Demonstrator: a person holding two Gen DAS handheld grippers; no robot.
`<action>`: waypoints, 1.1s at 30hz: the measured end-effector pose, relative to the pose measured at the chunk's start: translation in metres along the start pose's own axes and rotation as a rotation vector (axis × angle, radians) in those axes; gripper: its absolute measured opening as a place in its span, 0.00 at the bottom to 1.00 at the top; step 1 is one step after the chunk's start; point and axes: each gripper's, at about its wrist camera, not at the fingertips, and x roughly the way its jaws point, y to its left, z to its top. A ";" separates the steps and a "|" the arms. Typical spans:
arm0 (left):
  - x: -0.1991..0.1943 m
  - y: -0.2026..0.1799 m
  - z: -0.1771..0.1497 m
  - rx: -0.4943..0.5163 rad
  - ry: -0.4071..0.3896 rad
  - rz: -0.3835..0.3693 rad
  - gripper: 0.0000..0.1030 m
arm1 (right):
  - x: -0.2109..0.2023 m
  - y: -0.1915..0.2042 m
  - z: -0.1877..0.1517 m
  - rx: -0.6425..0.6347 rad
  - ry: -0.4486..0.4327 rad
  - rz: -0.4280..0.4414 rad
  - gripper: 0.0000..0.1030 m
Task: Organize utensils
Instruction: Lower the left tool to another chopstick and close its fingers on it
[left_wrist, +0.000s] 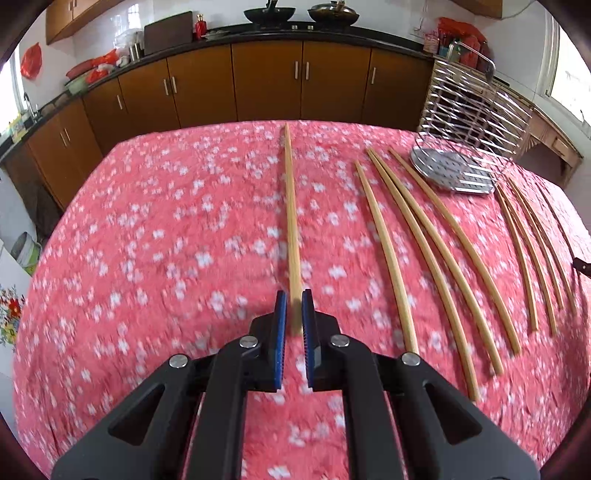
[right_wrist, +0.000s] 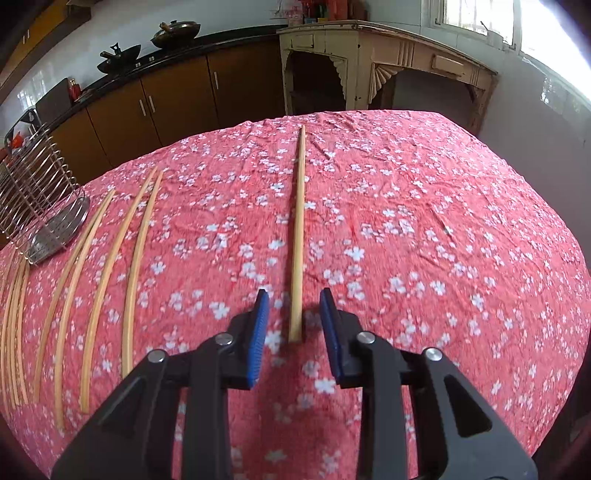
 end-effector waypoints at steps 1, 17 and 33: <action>0.001 -0.004 -0.003 0.001 0.003 0.001 0.08 | -0.001 0.000 -0.002 0.000 -0.003 -0.001 0.28; -0.003 -0.023 -0.015 0.042 -0.027 0.039 0.21 | -0.003 -0.001 -0.006 0.000 -0.024 -0.013 0.13; -0.004 -0.021 -0.015 0.032 -0.029 0.025 0.08 | -0.002 -0.002 -0.005 -0.002 -0.024 -0.007 0.08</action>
